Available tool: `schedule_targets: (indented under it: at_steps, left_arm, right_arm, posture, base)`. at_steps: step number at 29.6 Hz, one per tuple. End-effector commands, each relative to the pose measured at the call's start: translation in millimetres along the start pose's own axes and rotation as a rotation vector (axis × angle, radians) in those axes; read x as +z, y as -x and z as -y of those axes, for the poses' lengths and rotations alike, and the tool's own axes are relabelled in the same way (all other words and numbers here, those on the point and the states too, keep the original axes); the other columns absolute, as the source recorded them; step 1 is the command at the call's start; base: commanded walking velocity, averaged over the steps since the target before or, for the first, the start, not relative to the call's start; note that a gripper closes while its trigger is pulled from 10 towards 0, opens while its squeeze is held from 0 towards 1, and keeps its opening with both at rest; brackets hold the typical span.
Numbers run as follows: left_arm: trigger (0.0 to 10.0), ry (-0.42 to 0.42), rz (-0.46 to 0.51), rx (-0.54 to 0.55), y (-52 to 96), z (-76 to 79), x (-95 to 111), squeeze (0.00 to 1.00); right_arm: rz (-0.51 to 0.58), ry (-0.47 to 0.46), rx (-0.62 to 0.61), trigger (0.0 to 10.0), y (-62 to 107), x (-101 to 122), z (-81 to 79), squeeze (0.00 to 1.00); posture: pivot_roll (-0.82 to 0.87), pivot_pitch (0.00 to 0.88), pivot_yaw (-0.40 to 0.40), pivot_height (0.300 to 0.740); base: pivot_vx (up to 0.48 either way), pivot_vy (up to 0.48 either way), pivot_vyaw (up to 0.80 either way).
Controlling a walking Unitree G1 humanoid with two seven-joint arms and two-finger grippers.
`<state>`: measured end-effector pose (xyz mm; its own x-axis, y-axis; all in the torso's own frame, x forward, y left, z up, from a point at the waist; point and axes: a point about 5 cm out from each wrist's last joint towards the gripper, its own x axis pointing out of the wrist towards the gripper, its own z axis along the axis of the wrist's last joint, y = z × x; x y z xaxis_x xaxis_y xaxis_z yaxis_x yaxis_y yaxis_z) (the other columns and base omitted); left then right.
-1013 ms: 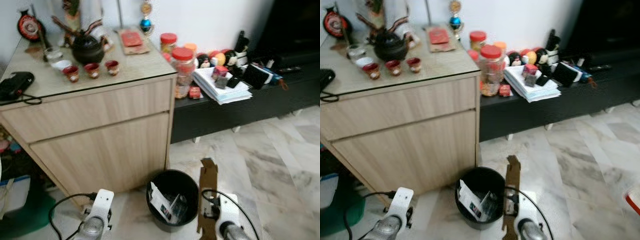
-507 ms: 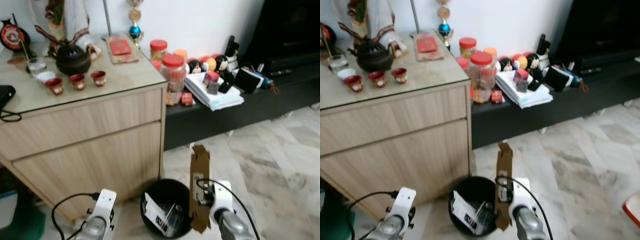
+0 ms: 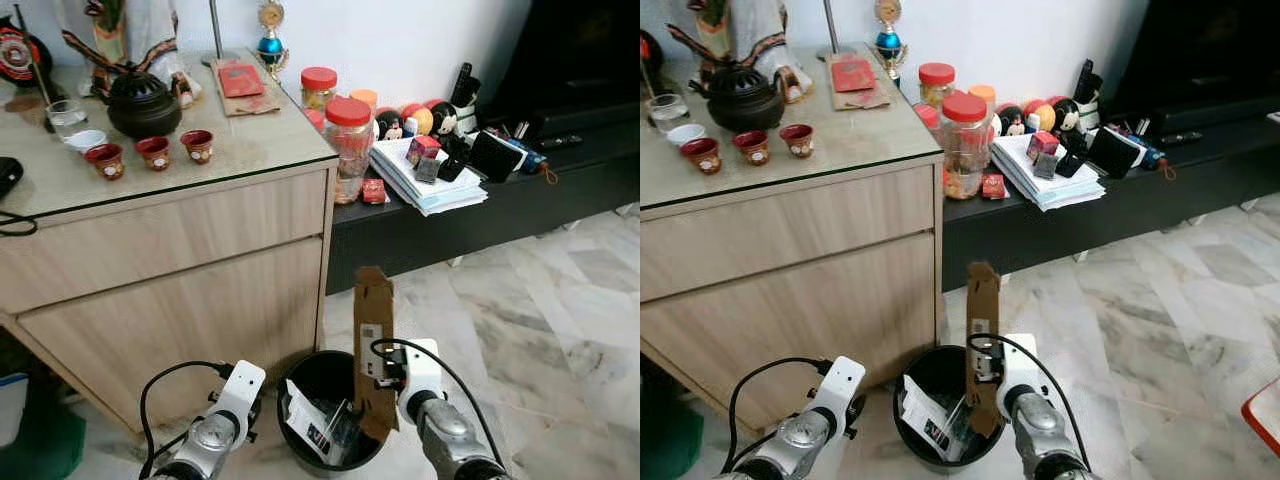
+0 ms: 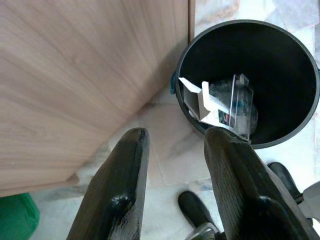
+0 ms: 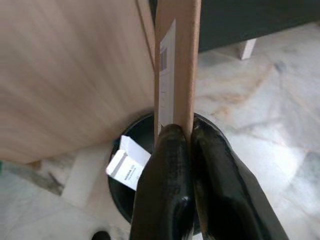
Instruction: Picking trash to rubbish bin
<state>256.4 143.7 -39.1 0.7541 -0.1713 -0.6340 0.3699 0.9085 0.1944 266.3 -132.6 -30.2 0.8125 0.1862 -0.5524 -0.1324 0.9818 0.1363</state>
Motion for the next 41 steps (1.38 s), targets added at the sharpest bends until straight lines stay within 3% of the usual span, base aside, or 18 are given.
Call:
schedule_targets:
  at_steps: [1,11,25,26,40,41]
  left_arm:
    - [10.0,-0.004,0.055,-0.038,-2.7,4.2,12.8,0.0]
    - [10.0,0.026,0.115,-0.149,-2.1,17.6,18.1,0.0]
    - [10.0,0.036,0.15,-0.222,-1.6,29.5,22.0,0.0]
    - [10.0,0.037,0.15,-0.224,-1.5,29.8,21.9,0.0]
    - [10.0,0.032,0.15,-0.231,-1.6,29.8,22.3,0.0]
    - [10.0,0.031,0.149,-0.229,-1.7,29.4,22.4,0.0]
  right_arm:
    - [0.041,0.005,-0.002,10.0,-4.0,14.6,-0.4,0.0]
    - [0.1,0.018,-0.032,10.0,-8.9,33.2,-3.7,0.0]
    - [0.11,0.026,-0.074,10.0,-10.6,38.9,-4.3,0.0]
    - [0.113,0.021,-0.069,10.0,-10.9,39.4,-5.6,0.97]
    - [0.102,0.015,-0.067,10.0,-10.4,35.1,-7.9,1.0]
    - [0.099,0.017,-0.07,10.0,-10.2,34.5,-7.0,0.96]
  posture:
    - [-0.05,0.031,-0.07,0.74]
    - [-0.04,0.041,-0.084,0.74]
    - [-0.04,0.079,-0.101,0.74]
    - [-0.04,0.081,-0.102,0.74]
    - [-0.03,0.09,-0.104,0.74]
    - [-0.03,0.088,-0.102,0.74]
  base:
    - [0.0,0.0,0.0]
    - [0.0,0.0,0.0]
    - [0.0,0.0,0.0]
    - [0.0,0.0,0.0]
    - [0.0,0.0,0.0]
    - [0.0,0.0,0.0]
